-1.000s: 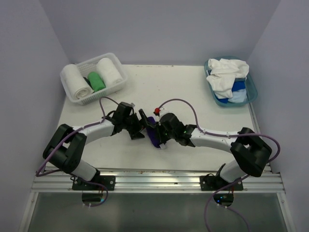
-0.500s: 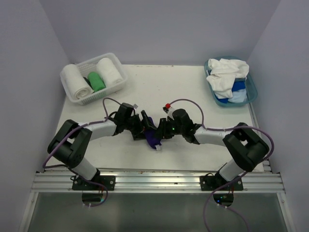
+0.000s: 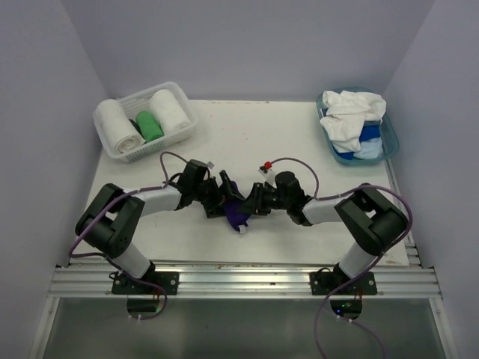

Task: Roll the towels
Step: Roll the towel, then place the rolled towel into the container

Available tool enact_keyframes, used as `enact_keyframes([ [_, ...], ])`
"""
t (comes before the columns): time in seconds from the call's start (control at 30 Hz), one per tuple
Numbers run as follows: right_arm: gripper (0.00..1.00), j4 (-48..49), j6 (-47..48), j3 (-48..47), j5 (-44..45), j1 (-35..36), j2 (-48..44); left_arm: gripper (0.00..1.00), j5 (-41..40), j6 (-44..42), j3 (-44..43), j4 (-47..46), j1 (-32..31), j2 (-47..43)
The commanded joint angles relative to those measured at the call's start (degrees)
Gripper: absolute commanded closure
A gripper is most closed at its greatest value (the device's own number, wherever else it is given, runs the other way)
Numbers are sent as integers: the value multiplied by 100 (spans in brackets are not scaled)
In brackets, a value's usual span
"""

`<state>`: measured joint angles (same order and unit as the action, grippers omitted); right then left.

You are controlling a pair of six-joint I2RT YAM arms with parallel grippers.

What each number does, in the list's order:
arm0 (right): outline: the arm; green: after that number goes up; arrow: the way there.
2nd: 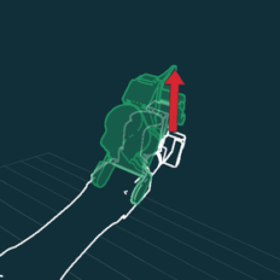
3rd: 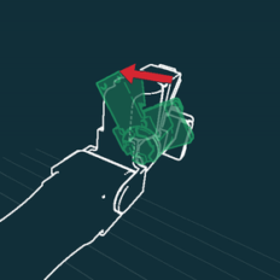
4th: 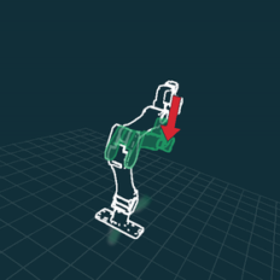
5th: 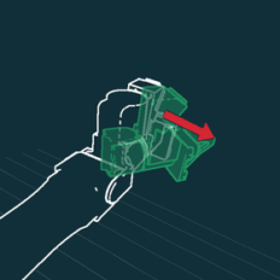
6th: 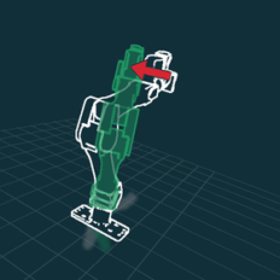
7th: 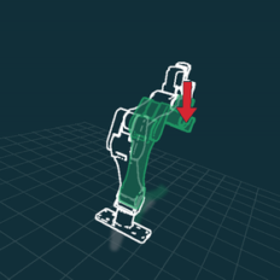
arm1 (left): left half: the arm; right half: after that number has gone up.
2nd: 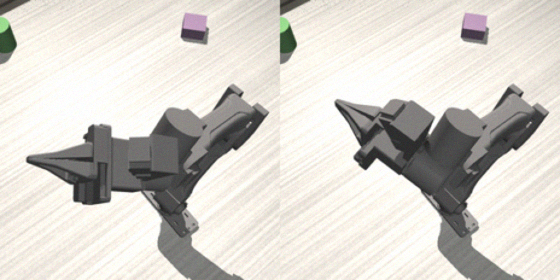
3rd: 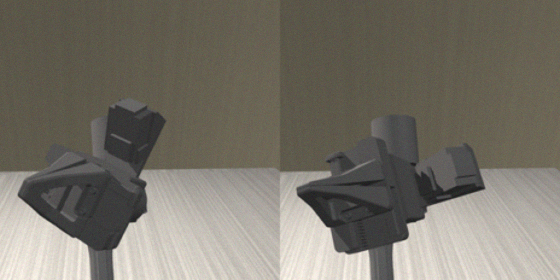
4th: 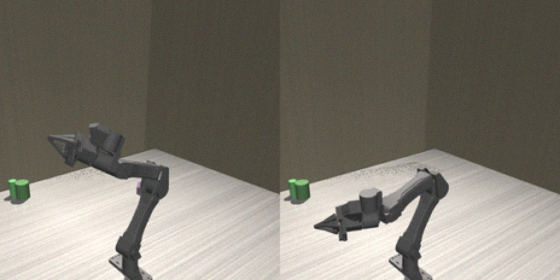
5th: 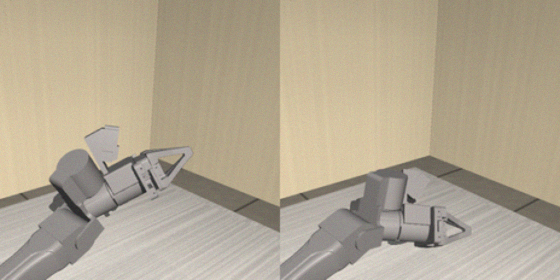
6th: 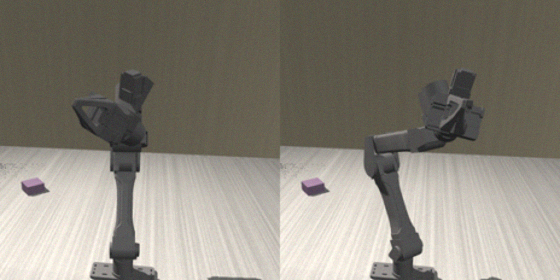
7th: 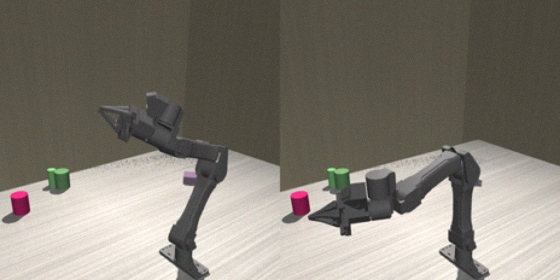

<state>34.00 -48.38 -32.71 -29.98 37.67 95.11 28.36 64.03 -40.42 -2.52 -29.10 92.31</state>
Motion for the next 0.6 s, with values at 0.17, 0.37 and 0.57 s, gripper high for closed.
enact_keyframes([
  [0.17,93,1038,-593,186,-438,-119,253,1,100,171,105,-424,-78,111],
  [0.37,94,1811,-1059,370,-650,-286,596,14,47,206,105,-424,-104,147],
  [0.57,94,2128,-1235,388,-720,-313,842,39,-23,215,8,-363,-104,120],
])
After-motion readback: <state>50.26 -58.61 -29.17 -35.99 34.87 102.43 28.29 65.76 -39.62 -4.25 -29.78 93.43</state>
